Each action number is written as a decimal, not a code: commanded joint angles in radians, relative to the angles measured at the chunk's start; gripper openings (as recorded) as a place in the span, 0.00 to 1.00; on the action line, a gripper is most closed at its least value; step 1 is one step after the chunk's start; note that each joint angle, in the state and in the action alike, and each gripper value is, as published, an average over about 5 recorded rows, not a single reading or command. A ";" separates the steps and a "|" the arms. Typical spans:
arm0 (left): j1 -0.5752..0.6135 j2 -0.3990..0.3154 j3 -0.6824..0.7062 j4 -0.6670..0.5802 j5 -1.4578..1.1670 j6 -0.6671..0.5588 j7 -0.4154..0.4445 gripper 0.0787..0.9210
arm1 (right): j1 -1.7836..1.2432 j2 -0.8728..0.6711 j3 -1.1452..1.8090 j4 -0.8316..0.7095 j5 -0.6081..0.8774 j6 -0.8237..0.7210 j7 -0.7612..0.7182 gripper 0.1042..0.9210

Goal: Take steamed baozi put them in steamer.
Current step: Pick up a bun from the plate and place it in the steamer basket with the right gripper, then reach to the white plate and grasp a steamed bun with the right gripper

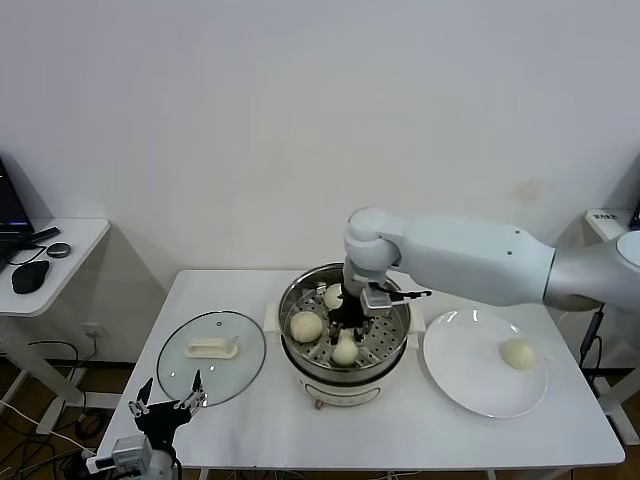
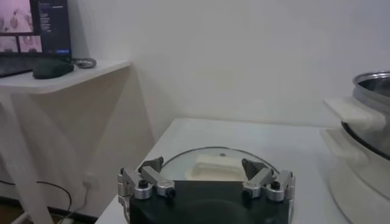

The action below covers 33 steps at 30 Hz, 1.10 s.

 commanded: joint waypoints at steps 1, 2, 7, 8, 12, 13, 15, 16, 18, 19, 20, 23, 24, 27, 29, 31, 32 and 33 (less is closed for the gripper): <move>-0.003 0.000 0.001 0.003 0.001 0.001 0.001 0.88 | -0.013 -0.002 -0.008 0.009 -0.019 -0.002 0.012 0.41; -0.003 0.000 0.001 0.004 0.001 0.001 0.001 0.88 | -0.010 -0.002 -0.006 0.009 -0.018 -0.010 0.015 0.41; -0.006 -0.003 0.002 0.006 0.002 0.002 0.001 0.88 | 0.029 -0.003 -0.008 0.021 0.027 -0.067 0.018 0.55; -0.006 -0.004 0.003 0.008 0.002 0.002 0.001 0.88 | 0.039 -0.006 -0.010 0.026 0.037 -0.079 0.016 0.59; -0.009 -0.005 0.007 0.011 0.003 0.002 0.001 0.88 | 0.064 -0.022 -0.010 0.042 0.063 -0.102 0.005 0.72; -0.010 -0.006 0.008 0.011 0.003 0.002 0.002 0.88 | 0.066 -0.028 -0.009 0.044 0.068 -0.103 0.003 0.77; -0.010 -0.008 0.010 0.009 0.004 0.003 0.003 0.88 | 0.068 -0.041 -0.001 0.049 0.077 -0.108 0.003 0.82; -0.010 -0.008 0.011 0.009 0.005 0.003 0.003 0.88 | 0.069 -0.049 0.004 0.051 0.082 -0.111 0.003 0.85; -0.009 -0.009 0.012 0.007 0.005 0.004 0.004 0.88 | 0.081 -0.070 0.019 0.054 0.097 -0.119 0.004 0.87; -0.008 -0.009 0.013 0.006 0.005 0.004 0.004 0.88 | 0.092 -0.084 0.028 0.054 0.112 -0.128 0.007 0.87; -0.008 -0.009 0.013 0.005 0.005 0.004 0.004 0.88 | 0.106 -0.100 0.037 0.054 0.135 -0.145 0.010 0.88; -0.006 -0.007 0.013 0.003 0.005 0.005 0.007 0.88 | 0.179 -0.174 0.055 0.050 0.243 -0.249 0.017 0.88; -0.006 -0.006 0.012 0.002 0.004 0.005 0.008 0.88 | 0.210 -0.202 0.052 0.046 0.300 -0.302 0.017 0.88; -0.007 -0.004 0.011 -0.002 -0.001 0.005 0.013 0.88 | 0.290 -0.292 0.033 0.030 0.500 -0.492 0.019 0.88; -0.009 -0.002 0.011 -0.006 -0.010 0.005 0.016 0.88 | 0.315 -0.353 0.029 0.023 0.608 -0.652 0.018 0.88; -0.012 0.003 0.013 -0.009 -0.018 0.006 0.020 0.88 | 0.312 -0.417 0.038 0.015 0.666 -0.811 0.014 0.88; -0.013 0.005 0.014 -0.009 -0.021 0.006 0.021 0.88 | 0.303 -0.449 0.045 0.009 0.682 -0.876 0.012 0.88; -0.015 0.008 0.015 -0.010 -0.023 0.006 0.023 0.88 | 0.290 -0.482 0.051 0.004 0.689 -0.925 0.011 0.88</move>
